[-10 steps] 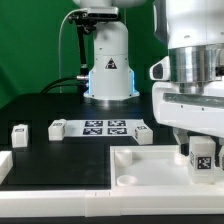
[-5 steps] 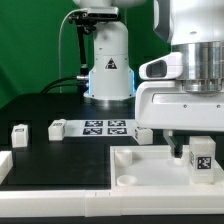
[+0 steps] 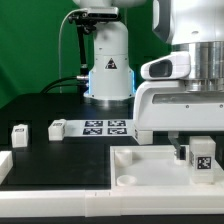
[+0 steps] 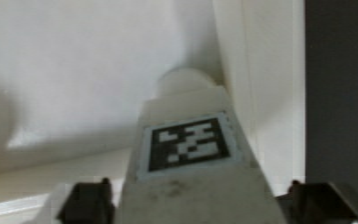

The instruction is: Assemble one leg

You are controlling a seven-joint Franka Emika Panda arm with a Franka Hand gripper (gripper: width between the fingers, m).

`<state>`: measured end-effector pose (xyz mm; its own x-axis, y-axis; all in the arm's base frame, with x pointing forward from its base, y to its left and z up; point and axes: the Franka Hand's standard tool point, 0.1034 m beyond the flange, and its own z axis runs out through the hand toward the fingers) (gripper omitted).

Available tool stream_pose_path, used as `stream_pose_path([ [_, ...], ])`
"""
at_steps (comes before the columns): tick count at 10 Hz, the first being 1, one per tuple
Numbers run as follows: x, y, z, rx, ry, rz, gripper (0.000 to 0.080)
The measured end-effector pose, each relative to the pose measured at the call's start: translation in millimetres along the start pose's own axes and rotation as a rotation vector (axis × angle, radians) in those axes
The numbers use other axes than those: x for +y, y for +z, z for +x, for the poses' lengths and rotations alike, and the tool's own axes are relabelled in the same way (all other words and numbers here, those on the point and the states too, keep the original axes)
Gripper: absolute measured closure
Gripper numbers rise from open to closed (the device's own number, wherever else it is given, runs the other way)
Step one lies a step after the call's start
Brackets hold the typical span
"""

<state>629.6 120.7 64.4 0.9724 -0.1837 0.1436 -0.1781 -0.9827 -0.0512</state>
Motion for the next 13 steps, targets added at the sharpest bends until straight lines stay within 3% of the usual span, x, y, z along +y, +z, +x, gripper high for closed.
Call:
stream_pose_path([
  [1,0.0,0.0,0.0,0.0,0.0,0.0,0.0491],
  [4,0.4,0.0,0.2,0.0,0.038,0.0,0.0511],
  [9,8.2,-0.1,-1.3,0.008,0.83,0.003,0.0509],
  [13,4.6,0.3,-6.3,-0.003,1.382,-0.004,0.0509],
])
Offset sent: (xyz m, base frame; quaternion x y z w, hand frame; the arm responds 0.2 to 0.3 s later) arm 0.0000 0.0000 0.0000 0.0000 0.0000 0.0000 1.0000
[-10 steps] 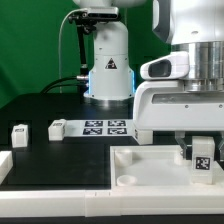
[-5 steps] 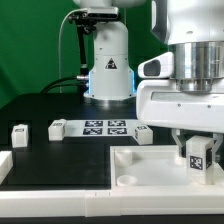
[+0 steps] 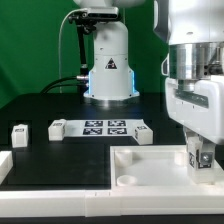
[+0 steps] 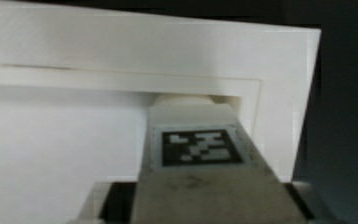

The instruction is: Assemble one leg

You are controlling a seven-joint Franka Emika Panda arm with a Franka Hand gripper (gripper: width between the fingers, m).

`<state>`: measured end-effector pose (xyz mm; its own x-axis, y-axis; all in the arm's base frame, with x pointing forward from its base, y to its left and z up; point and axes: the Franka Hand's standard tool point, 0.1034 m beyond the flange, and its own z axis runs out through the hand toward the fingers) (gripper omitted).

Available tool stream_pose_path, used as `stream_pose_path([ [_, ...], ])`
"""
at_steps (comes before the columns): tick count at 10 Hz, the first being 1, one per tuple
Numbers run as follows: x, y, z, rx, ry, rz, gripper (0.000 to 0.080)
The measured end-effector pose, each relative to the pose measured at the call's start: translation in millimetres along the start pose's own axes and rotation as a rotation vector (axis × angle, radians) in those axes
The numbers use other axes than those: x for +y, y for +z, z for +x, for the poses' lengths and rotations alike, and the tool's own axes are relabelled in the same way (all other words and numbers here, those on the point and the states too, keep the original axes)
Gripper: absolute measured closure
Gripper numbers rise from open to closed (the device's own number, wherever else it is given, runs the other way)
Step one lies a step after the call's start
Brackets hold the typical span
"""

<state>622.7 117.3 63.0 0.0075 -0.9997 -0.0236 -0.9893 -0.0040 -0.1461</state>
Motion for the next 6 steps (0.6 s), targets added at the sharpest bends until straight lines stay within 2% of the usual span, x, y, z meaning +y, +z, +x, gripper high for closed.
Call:
stream_pose_path([
  [1,0.2,0.1,-0.4,-0.006,0.066,0.0,0.0509],
  [3,0.0,0.0,-0.7,-0.006,-0.003,0.001,0.0494],
  [4,0.1,0.0,-1.5,-0.005,-0.031,0.001,0.0303],
  [5,-0.2,-0.2,-1.8,-0.004,-0.111,0.002,0.0198],
  [6,-0.7,-0.3,0.2,-0.003,-0.291,0.003,0.0163],
])
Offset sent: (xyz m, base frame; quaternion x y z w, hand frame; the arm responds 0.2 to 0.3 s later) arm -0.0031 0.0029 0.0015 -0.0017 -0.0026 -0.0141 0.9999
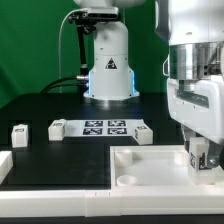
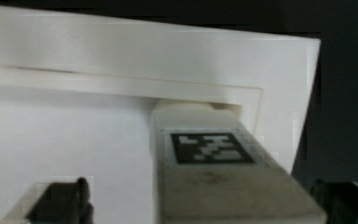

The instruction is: Assemble one leg

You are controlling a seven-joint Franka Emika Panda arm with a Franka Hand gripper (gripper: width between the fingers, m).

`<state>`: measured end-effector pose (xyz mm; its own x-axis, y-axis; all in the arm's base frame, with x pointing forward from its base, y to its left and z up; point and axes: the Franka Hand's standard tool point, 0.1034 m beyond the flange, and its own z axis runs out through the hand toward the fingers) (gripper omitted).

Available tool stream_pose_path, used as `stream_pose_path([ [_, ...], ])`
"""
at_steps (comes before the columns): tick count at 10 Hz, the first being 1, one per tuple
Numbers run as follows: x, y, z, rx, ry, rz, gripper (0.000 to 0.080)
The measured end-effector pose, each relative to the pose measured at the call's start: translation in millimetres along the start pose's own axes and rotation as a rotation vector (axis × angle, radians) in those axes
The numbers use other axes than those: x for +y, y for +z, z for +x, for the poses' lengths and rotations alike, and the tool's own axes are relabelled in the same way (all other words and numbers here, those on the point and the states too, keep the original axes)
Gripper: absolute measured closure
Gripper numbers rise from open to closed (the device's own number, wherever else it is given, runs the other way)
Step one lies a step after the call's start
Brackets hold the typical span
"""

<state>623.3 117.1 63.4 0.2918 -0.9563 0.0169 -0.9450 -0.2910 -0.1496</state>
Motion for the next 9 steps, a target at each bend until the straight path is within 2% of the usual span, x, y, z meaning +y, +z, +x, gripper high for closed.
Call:
stream_pose_path([
  [4,-4.3,-3.4,0.1,0.002,-0.524,0.007,0.015],
  [9,-4.1,-5.4,1.3,0.015,-0.964,-0.003,0.015],
])
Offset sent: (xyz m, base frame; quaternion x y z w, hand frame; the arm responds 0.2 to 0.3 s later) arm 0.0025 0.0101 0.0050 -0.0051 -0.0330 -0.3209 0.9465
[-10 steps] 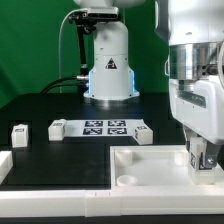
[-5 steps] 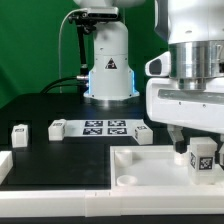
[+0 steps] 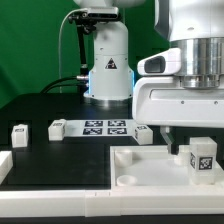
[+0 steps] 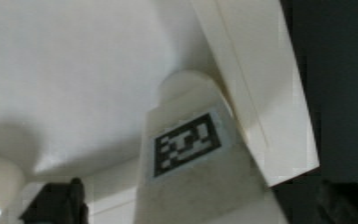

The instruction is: Assemble one leg

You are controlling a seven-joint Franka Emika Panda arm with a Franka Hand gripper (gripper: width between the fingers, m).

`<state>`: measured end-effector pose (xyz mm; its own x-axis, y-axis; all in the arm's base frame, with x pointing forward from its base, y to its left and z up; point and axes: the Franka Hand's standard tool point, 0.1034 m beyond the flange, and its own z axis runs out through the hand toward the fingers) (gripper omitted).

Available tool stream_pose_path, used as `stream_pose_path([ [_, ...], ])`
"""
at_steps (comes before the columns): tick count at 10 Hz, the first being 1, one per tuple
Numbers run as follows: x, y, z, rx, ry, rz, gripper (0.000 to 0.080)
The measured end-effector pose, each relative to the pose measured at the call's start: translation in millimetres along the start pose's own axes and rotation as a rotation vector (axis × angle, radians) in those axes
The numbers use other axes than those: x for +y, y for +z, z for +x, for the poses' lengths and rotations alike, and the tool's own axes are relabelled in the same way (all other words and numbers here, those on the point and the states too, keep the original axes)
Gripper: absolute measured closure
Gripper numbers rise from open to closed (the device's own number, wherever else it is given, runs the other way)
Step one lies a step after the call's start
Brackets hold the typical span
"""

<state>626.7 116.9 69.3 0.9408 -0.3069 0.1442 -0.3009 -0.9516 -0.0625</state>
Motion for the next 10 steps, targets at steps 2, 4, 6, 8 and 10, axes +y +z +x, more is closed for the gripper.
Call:
stream_pose_path([
  [2,0.7,-1.7,1.9,0.009,-0.183,-0.009,0.015],
  [4,0.9,-1.2,1.8,0.01,-0.194,-0.013,0.0251],
  [6,1.1,-0.8,1.6,0.01,-0.194,-0.013,0.0453],
  [8,1.3,-0.3,1.4,0.01,-0.161,-0.014,0.0507],
  [10,1.4,-0.2,1.4,0.009,-0.161,-0.014,0.0507],
])
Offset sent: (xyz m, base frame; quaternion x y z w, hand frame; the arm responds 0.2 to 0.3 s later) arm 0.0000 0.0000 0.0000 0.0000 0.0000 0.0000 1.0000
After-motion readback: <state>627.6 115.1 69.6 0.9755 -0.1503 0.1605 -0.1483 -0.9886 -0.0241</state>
